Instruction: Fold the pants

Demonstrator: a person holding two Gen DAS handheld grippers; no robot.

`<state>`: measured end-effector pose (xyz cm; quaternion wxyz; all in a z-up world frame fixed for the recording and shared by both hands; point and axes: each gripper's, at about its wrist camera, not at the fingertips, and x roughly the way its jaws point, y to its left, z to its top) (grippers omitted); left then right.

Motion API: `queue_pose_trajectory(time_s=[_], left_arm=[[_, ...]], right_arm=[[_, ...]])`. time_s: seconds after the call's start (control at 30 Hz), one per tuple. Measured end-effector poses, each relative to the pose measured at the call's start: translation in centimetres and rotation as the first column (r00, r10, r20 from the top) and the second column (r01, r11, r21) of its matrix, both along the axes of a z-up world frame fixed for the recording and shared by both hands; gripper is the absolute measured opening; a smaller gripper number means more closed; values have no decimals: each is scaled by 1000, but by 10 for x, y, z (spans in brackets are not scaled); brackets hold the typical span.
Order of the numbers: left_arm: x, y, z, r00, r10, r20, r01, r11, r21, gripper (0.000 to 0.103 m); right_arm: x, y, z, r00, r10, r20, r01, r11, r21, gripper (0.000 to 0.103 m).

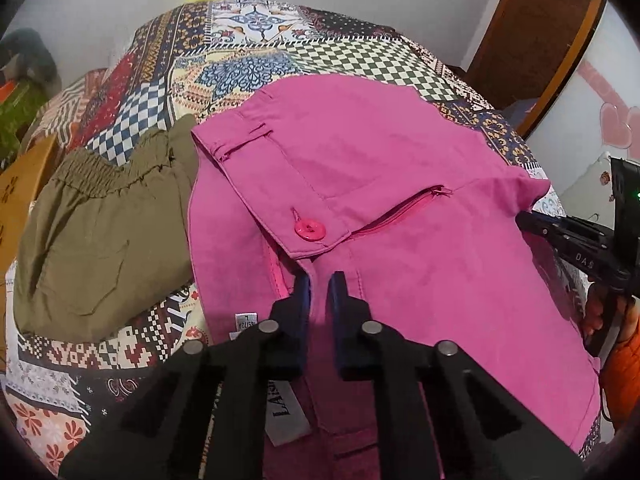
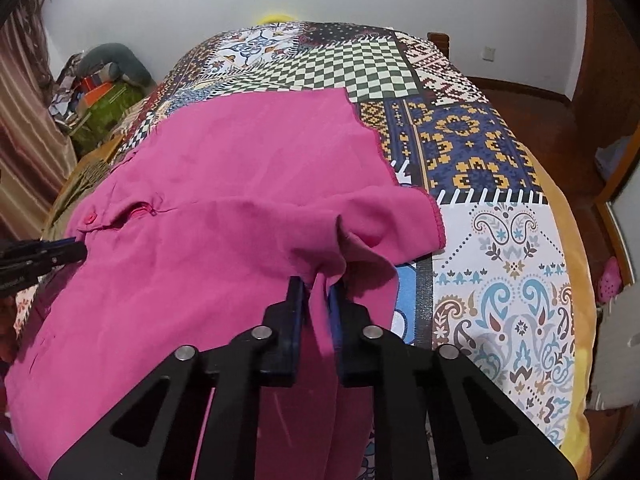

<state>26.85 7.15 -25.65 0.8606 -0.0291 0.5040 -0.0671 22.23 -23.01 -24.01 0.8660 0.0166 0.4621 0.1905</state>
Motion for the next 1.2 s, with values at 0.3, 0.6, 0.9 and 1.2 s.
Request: queue_pose_trajectory(time_s=[0.3,0.6,0.9,1.2], left_arm=[[-1,6,-6,1000,20,-1,-20,999,33,3],[-2,9,-8,1000,28,-14,-28,999,20,3],[-9,24,25,996,87,15,-87,996,-25,32],[13,33,56,988,127,92,-128,992,10,55]], right_arm=[[-3,10,-2,999,32,9,-31,995,-95,6],[-3,10,-7,999,11,-32,-14,995,-103,6],[-15,-1,18,1000,11,-15,-13,995,-100,18],[-1,-17,55,994,-45,96,51,997,-59,33]])
